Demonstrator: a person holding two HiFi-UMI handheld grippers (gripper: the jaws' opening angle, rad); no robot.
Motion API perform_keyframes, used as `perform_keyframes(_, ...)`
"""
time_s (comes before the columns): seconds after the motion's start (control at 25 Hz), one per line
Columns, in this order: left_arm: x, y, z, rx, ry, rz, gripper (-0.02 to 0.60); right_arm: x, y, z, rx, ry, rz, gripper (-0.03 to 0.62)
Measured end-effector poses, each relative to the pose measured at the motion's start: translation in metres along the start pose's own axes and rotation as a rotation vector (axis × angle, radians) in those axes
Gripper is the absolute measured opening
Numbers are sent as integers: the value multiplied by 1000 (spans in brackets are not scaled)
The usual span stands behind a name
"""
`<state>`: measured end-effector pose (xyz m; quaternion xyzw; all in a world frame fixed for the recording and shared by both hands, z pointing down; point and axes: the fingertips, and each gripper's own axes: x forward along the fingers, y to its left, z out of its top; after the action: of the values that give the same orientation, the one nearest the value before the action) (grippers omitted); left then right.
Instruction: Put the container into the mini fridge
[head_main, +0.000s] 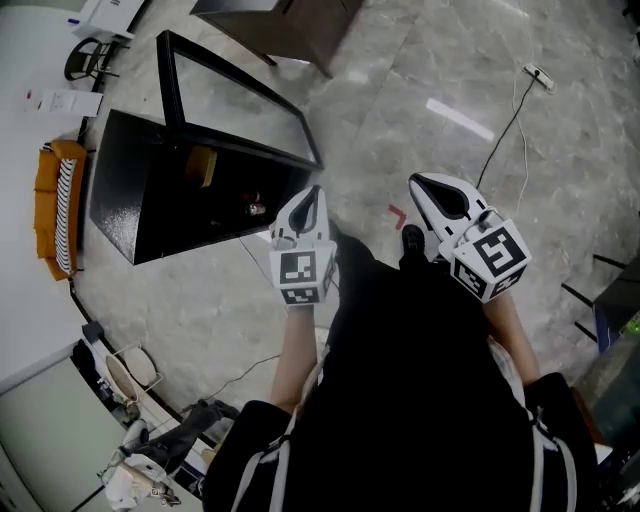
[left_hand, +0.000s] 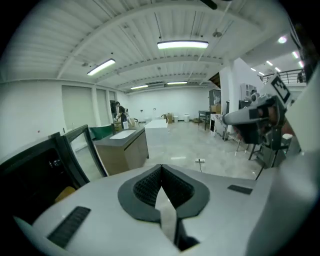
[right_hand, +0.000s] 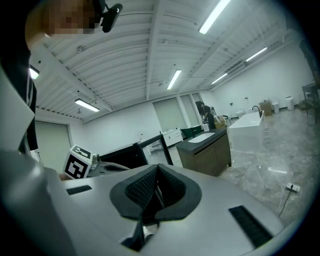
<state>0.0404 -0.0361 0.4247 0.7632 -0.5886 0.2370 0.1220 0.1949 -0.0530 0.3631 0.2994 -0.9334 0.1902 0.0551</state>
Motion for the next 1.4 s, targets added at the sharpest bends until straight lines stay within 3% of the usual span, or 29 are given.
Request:
perform_keyframes(0.24,-55,-15,41,-139,-133,28,34,9,29,14,-49,-10,165,18)
perform_keyframes(0.4,-85,-15,50,-201,-202,41,34,22,58,21,-109,-19,257,18)
perform_keyframes(0.92,-136,15,31,-242,-227,119,34,45,111,16,-152,-20,309,17)
perform_keyframes(1.4,-146,26,21,-245,-214,114,34,48,125,9,-151,-2,294,17)
